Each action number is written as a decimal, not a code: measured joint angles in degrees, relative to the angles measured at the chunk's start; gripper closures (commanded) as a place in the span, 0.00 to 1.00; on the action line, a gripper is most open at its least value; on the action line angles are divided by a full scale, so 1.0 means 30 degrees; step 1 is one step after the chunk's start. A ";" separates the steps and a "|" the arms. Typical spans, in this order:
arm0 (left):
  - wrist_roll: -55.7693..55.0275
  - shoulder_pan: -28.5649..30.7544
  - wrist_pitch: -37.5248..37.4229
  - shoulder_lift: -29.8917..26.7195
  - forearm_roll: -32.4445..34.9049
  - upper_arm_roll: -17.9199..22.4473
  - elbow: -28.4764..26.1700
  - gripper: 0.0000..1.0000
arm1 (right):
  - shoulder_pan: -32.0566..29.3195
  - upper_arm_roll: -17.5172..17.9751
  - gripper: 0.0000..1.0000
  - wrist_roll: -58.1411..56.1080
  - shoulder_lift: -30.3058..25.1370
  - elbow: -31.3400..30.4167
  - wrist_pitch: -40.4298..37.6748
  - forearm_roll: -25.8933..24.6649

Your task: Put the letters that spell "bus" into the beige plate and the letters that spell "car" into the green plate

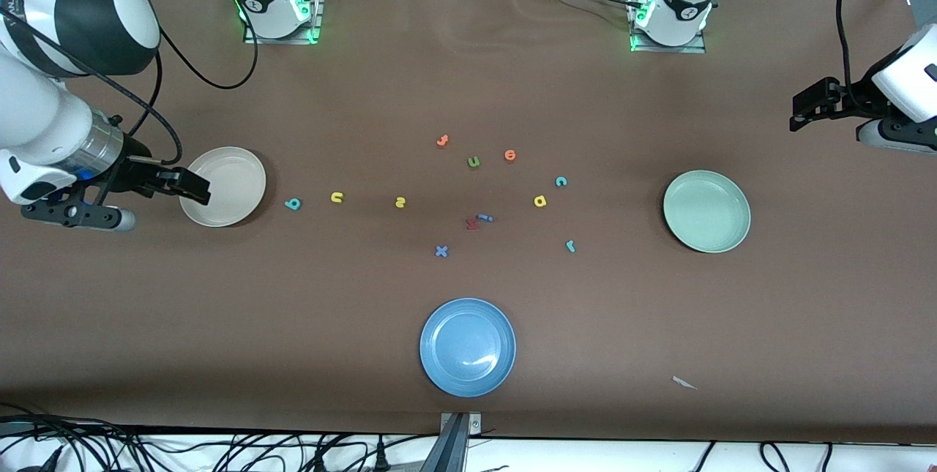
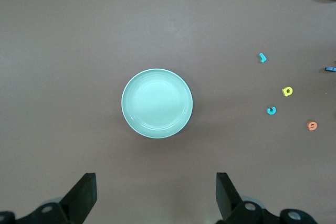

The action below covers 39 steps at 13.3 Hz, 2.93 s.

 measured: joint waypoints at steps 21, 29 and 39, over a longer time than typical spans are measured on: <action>0.0000 0.0287 -0.0056 0.0050 0.0000 0.0025 0.0000 0.00 | 0.0755 0.0123 0.00 -0.0003 0.0695 0.0087 0.0607 -0.0300; 0.0014 0.0179 -0.0300 0.0056 0.0019 -0.0175 0.0000 0.00 | 0.0755 0.0123 0.00 -0.0005 0.0697 0.0087 0.0598 -0.0301; 0.0011 0.0166 -0.0319 0.0052 0.0026 -0.0420 0.0665 0.00 | 0.0754 0.0123 0.00 -0.0006 0.0721 0.0087 0.0597 -0.0302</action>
